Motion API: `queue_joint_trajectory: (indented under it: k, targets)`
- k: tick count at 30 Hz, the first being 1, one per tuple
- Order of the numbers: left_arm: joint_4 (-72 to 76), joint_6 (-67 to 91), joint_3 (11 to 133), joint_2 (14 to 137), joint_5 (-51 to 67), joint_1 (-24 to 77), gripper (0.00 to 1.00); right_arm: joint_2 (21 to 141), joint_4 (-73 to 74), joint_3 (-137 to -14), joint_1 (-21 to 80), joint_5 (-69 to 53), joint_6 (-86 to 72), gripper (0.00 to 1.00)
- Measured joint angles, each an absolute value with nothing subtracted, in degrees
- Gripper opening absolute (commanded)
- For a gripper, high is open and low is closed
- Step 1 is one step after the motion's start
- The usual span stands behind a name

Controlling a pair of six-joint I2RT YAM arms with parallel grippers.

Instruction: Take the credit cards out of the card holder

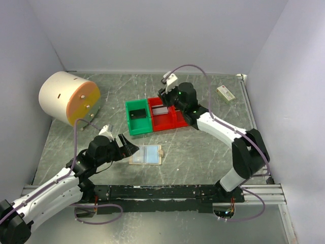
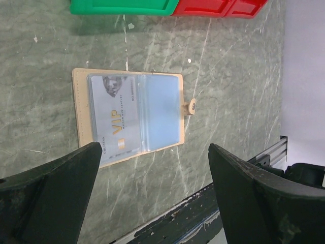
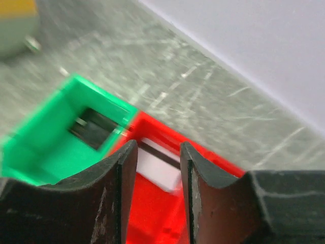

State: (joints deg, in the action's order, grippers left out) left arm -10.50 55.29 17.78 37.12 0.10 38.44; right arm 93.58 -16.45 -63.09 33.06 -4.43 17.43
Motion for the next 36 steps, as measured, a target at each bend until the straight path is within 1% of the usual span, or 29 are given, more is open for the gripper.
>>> queue_joint_trajectory:
  k: [2, 5, 8, 10, 12, 16, 20, 23, 31, 36]
  targets:
    - [-10.6, 55.4, 17.8, 37.1, 0.1, 38.4, 0.98, 90.7, -15.7, -63.1, 32.9, -5.0, 3.9, 0.38]
    - [-11.3, 55.5, 17.8, 36.9, -0.5, 38.4, 0.99, 89.9, -13.9, -62.8, 31.9, -10.5, -11.6, 0.38]
    - [-13.0, 55.8, 17.8, 36.2, -2.0, 38.4, 0.99, 90.2, -13.4, -58.2, 32.0, -14.9, -24.1, 0.42]
    - [-13.9, 56.1, 17.8, 35.6, -3.2, 38.4, 0.99, 90.0, -12.3, -53.1, 34.3, -14.5, -30.2, 0.42]
    - [-15.0, 56.4, 18.0, 35.2, -4.4, 38.4, 0.98, 89.8, -9.7, -48.9, 39.0, -12.1, -34.5, 0.4]
    - [-18.1, 57.2, 19.0, 34.9, -7.2, 38.4, 0.99, 88.1, -6.0, -45.7, 49.0, -6.6, -40.1, 0.4]
    - [-20.3, 57.9, 19.8, 34.5, -9.0, 38.4, 0.98, 85.6, -6.3, -45.1, 54.2, -3.0, -44.0, 0.38]
    - [-21.1, 58.4, 19.8, 33.4, -9.3, 38.4, 0.96, 85.5, -7.7, -44.2, 55.3, -2.8, -46.3, 0.37]
    - [-21.1, 59.0, 18.9, 30.6, -8.7, 38.4, 0.95, 92.0, -9.5, -43.5, 55.3, -6.1, -49.3, 0.36]
    - [-19.5, 59.0, 17.0, 30.4, -6.0, 38.4, 0.88, 94.5, -10.4, -43.7, 55.3, -8.7, -50.3, 0.35]
